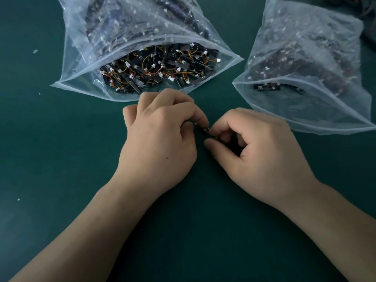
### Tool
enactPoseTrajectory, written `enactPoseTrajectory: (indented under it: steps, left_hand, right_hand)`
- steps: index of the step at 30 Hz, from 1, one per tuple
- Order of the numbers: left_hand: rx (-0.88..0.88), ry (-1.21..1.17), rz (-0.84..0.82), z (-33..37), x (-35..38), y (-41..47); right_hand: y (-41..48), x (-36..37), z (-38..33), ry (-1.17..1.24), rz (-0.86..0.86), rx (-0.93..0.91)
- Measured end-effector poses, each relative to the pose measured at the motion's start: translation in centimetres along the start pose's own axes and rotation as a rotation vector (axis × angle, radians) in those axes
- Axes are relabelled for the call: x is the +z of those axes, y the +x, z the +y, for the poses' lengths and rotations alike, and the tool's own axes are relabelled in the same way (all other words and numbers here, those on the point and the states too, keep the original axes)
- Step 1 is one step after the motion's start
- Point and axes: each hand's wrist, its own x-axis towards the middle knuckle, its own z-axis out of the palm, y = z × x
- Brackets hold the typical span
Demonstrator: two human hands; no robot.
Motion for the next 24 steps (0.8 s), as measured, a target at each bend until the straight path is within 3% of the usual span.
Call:
enactPoseTrajectory:
  steps: [10, 15, 20, 24]
  left_hand:
    - [-0.055, 0.021, 0.014, 0.15, 0.36, -0.06]
    - [-0.084, 0.007, 0.100, 0.24, -0.11, -0.14]
    - [-0.178, 0.271, -0.047, 0.55, 0.31, 0.02]
    - [-0.201, 0.270, -0.074, 0.47, 0.43, 0.24]
  right_hand:
    - [-0.25, -0.17, -0.55, -0.024, -0.085, -0.029]
    - [-0.30, -0.15, -0.35, -0.047, -0.090, -0.039]
    - [-0.41, 0.15, -0.29, -0.007, -0.059, -0.018]
    - [-0.41, 0.38, -0.23, 0.023, -0.021, 0.029]
